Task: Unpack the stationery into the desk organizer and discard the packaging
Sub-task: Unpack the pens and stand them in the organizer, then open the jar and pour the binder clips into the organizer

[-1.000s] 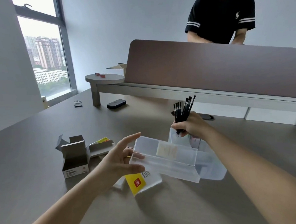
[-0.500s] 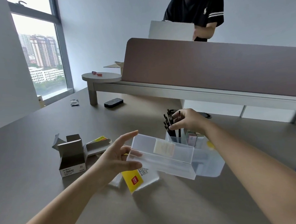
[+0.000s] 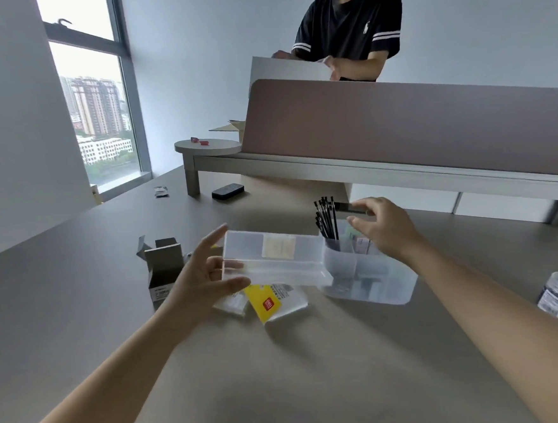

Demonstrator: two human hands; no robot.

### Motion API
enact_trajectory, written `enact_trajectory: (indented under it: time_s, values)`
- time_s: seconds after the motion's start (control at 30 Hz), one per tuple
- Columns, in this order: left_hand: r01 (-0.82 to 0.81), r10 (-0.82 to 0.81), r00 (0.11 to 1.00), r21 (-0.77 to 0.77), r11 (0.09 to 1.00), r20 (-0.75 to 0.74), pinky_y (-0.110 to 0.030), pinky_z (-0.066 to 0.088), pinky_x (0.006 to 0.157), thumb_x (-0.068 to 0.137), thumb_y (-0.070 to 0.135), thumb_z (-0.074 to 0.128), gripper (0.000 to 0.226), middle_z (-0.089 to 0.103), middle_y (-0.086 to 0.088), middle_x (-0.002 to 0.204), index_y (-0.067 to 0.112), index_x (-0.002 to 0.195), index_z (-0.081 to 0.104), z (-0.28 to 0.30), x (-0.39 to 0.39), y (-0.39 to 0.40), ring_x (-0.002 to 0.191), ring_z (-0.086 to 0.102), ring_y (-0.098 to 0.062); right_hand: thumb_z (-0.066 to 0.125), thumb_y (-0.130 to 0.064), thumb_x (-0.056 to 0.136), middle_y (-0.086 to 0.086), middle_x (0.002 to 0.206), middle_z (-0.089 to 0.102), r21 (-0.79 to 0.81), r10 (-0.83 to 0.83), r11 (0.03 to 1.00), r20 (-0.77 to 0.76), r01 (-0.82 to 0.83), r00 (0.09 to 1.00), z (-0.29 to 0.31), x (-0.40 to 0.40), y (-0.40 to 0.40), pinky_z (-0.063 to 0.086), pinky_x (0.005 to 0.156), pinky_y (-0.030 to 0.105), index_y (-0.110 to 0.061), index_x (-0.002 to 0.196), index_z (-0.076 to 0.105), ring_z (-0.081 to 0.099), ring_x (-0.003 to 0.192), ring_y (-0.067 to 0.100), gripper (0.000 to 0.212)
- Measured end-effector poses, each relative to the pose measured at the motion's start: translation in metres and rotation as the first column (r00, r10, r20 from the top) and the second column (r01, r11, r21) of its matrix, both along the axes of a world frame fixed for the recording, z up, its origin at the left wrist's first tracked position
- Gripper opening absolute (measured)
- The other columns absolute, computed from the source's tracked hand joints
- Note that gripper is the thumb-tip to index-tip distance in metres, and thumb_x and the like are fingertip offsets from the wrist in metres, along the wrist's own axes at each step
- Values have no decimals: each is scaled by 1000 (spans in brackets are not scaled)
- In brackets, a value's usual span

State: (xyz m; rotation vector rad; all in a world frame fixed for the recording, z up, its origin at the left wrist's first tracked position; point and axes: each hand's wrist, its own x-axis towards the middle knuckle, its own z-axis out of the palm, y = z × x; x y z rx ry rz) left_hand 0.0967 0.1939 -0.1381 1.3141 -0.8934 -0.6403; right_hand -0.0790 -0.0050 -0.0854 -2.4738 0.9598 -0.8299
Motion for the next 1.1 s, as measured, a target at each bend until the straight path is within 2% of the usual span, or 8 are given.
enact_trajectory:
  time_s: [0.13,0.27,0.37,0.57,0.73,0.83,0.97,1.1]
  values:
    - [-239,241,967,-27,971,87,-31,50,78,69,-6,67,81,55,-2,89,22,135,30,-17,-1,16,89,55,-22,52,-17,87,11,127,51,-45,0,999,103,5,995,-18,-14,34,27,83,16,-9,119,52,45,117,21,33]
    - [-406,372,879,59,912,297,-36,45,89,70,7,72,69,55,-6,100,13,129,37,-32,-4,11,92,52,-22,54,-15,85,12,126,51,-79,93,993,21,-91,995,-43,-20,68,27,93,21,-7,120,51,41,122,23,35]
    - [-478,366,797,132,868,481,-32,40,87,69,16,74,63,60,-11,107,10,122,41,-37,-5,0,101,53,-27,56,-21,85,8,130,49,-37,156,986,-97,-160,983,-67,-22,83,27,90,16,-10,125,47,43,121,19,43]
    - [-605,227,633,290,742,740,-37,31,100,66,36,74,75,46,-19,130,7,128,42,-44,4,-15,121,37,-34,43,-45,88,1,154,15,79,166,986,-471,-146,866,-96,-30,84,15,112,28,-21,141,23,14,140,17,61]
    - [-561,182,654,309,768,734,-36,20,111,65,42,74,93,25,-16,147,7,137,27,-44,5,-4,136,20,-32,37,-48,90,1,155,10,43,166,985,-510,-168,844,-98,-31,83,11,114,30,-25,142,19,10,142,18,60]
    - [-498,134,580,219,839,804,-34,14,113,73,38,69,85,17,-10,152,12,140,23,-38,-16,10,140,13,-26,39,-45,90,1,155,11,68,175,984,-480,-163,860,-96,-44,82,12,114,29,-25,141,21,11,142,18,58]
    - [-252,-83,495,234,939,865,-32,22,110,76,39,64,69,27,-4,149,19,136,35,-34,-67,5,136,24,-22,43,-40,90,6,149,27,55,84,996,-438,-67,895,-94,-88,75,22,110,28,-19,137,32,26,136,21,53]
    - [-56,-354,425,415,908,833,-29,19,114,78,45,60,67,21,0,150,24,136,33,-34,-121,-29,138,19,-18,50,-31,88,9,135,44,-25,-122,992,-336,120,934,-91,-150,53,31,101,29,-11,128,44,42,125,26,45]
